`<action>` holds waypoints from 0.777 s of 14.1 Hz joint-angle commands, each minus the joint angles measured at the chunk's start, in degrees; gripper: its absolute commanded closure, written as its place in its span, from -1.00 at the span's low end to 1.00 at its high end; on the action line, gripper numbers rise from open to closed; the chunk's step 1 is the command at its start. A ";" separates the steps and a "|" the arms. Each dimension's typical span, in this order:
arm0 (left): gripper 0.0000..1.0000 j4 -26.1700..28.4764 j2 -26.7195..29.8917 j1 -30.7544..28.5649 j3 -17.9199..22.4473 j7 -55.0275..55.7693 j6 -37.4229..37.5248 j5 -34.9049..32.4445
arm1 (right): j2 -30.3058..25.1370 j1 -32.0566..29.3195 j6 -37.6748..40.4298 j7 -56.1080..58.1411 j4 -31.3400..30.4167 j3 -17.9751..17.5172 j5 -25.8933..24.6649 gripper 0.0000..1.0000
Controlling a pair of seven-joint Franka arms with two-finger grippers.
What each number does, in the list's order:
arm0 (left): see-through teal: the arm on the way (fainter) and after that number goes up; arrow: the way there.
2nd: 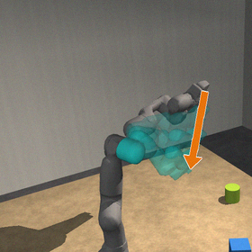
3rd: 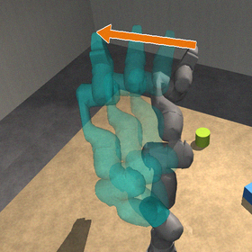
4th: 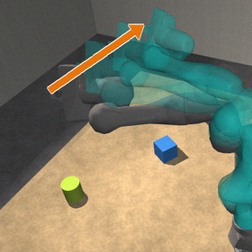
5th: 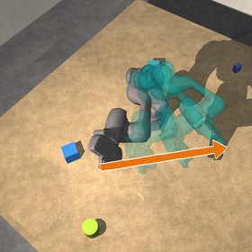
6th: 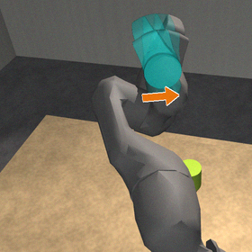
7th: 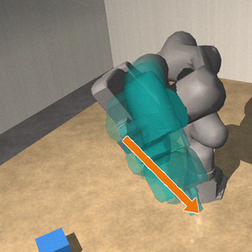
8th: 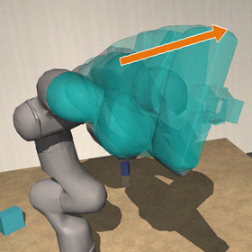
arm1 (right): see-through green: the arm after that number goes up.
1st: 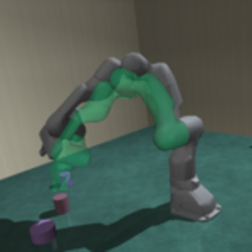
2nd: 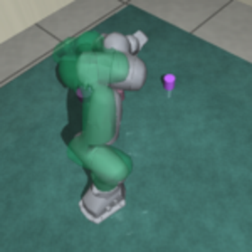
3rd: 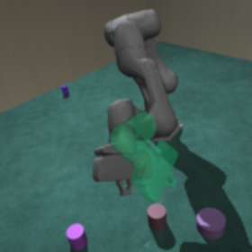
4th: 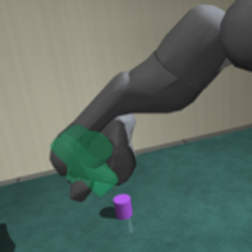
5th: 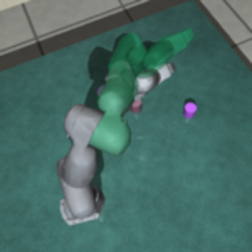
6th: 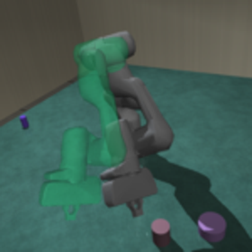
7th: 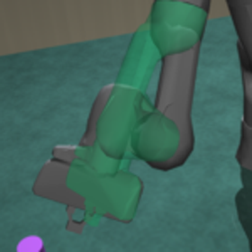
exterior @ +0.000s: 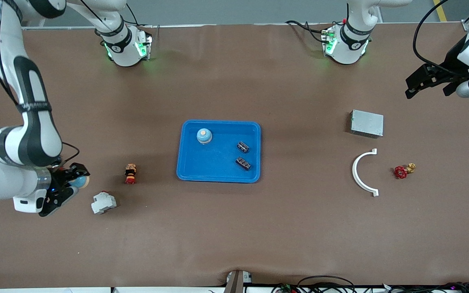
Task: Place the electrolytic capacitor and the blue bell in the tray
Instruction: 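Grasp and lift the second blue bell with the right gripper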
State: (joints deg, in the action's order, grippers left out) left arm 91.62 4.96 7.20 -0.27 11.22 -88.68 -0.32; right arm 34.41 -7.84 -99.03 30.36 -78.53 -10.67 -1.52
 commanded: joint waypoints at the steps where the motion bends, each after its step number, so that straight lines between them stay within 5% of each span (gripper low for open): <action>1: -1.00 -0.04 0.84 -0.26 0.19 -1.46 0.70 0.84 | -5.13 7.02 3.31 -18.08 -1.28 -1.19 0.20 0.98; 7: -1.00 -0.04 0.84 -0.26 0.10 -1.37 0.70 0.84 | -5.58 20.22 -0.88 -46.66 -1.89 -1.20 0.28 0.98; 11: -1.00 -0.04 0.84 -0.26 0.10 -1.46 0.70 0.84 | -5.14 24.62 -10.37 -55.13 -6.54 -1.28 0.28 0.96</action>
State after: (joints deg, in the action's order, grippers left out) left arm 91.60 4.99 7.19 -0.27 11.21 -88.62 -0.32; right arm 29.51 15.53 -105.38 -21.58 -82.23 -12.39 -1.46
